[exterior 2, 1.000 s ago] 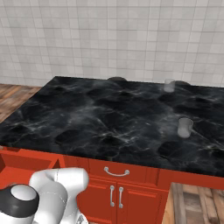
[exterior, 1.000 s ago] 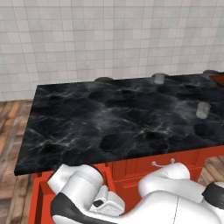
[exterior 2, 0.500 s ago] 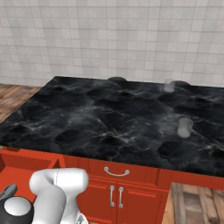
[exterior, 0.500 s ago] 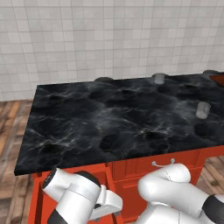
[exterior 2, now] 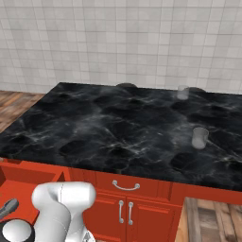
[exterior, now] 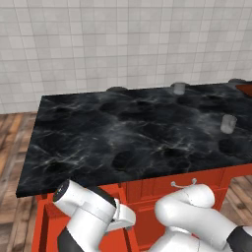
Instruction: Take the tongs from the drawer on the left and place them on the dining counter next to the tray containing the hot dog.
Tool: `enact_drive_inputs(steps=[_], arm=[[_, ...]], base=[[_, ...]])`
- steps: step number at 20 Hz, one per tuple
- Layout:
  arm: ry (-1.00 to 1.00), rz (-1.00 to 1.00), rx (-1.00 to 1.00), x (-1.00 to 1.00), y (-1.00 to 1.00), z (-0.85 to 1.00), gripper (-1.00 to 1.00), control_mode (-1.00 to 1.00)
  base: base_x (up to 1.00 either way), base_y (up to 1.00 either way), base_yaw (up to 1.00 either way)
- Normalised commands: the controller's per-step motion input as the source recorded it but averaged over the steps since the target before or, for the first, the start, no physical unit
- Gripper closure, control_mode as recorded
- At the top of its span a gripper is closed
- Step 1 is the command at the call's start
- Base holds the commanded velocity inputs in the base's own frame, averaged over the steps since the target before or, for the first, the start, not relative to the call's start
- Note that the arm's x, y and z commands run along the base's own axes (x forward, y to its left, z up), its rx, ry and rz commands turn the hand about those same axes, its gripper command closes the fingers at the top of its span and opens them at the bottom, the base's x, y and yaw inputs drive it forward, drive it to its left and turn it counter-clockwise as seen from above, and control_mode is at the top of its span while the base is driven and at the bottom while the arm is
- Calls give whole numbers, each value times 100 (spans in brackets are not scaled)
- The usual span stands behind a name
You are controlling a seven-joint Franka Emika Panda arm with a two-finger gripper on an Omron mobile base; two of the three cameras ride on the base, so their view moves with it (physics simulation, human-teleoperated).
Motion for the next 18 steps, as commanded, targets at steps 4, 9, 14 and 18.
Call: enact_drive_inputs(steps=[4,9,14,18], arm=[[0,7,18,34,1,-32,-100,-100],[0,7,13,28,16,-48,-100,-100],[0,7,6,27,34,-45,-100,-100],[0,6,7,21,45,-44,-100,-100]], base=[[0,0,0],[0,0,0],[0,0,0],[0,0,0]])
